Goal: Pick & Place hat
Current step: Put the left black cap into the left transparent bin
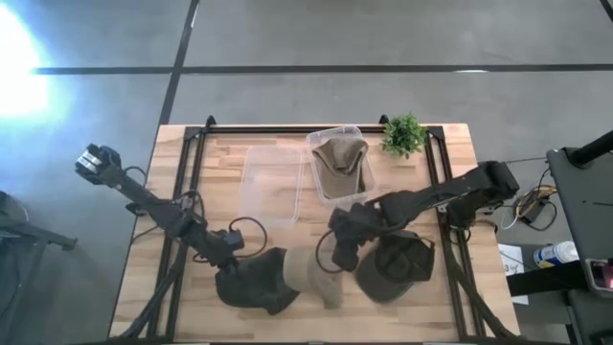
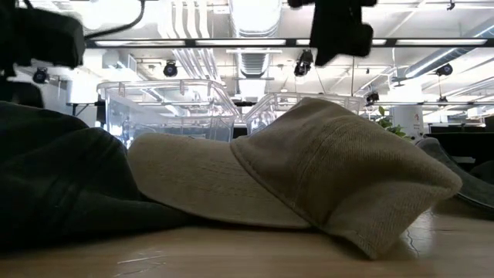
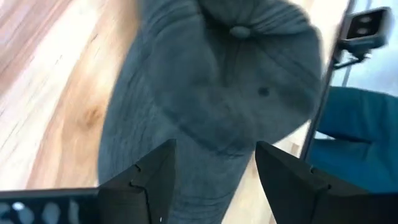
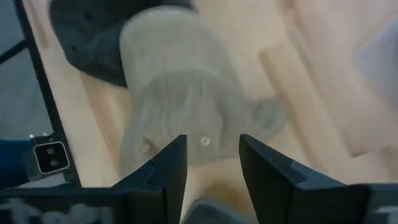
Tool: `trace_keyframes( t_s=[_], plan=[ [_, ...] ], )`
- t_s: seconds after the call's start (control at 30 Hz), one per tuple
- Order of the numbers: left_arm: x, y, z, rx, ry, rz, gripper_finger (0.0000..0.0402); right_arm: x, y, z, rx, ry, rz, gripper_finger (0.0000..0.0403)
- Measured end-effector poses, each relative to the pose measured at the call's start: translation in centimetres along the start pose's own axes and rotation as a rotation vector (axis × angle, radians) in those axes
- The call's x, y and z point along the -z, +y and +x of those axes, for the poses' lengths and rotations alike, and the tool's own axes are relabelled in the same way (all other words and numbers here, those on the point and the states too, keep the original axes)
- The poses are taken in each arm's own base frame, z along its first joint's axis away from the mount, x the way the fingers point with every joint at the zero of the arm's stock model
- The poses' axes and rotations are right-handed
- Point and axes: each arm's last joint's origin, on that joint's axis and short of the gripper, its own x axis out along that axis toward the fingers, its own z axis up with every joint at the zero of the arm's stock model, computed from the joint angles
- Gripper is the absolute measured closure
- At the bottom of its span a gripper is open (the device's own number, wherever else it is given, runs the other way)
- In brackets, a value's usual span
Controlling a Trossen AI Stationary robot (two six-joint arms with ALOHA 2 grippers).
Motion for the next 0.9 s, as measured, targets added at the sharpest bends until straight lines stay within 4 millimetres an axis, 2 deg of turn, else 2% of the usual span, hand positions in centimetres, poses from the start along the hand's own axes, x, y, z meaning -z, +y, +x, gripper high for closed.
trace_keyframes(
  t_s=[0.17,0.27,0.37,0.53,0.7,0.9],
  plan=[
    [1.2,-0.3,-0.1,0.025,0.038,-0.032,0.0190,0.6,0.3,2.9,0.000,0.070,0.037,0.0261],
    [1.5,-0.8,-0.2,0.032,-0.026,-0.045,0.0190,0.7,0.6,4.6,0.003,0.094,0.070,0.0265],
    [1.6,-0.4,-0.1,-0.024,-0.069,-0.087,0.0190,0.7,0.8,6.5,-0.028,0.132,0.105,0.0268],
    [3.4,0.1,-0.2,-0.115,0.011,-0.200,0.0190,0.6,1.7,9.2,-0.094,0.127,0.105,0.0268],
    [6.0,-0.4,-0.4,-0.120,0.054,-0.351,0.0190,0.6,1.8,10.5,-0.111,0.124,0.103,0.0272],
    [8.3,-0.6,-0.9,-0.110,-0.024,-0.549,0.0190,0.4,2.0,11.0,-0.132,0.102,0.077,0.0273]
  ],
)
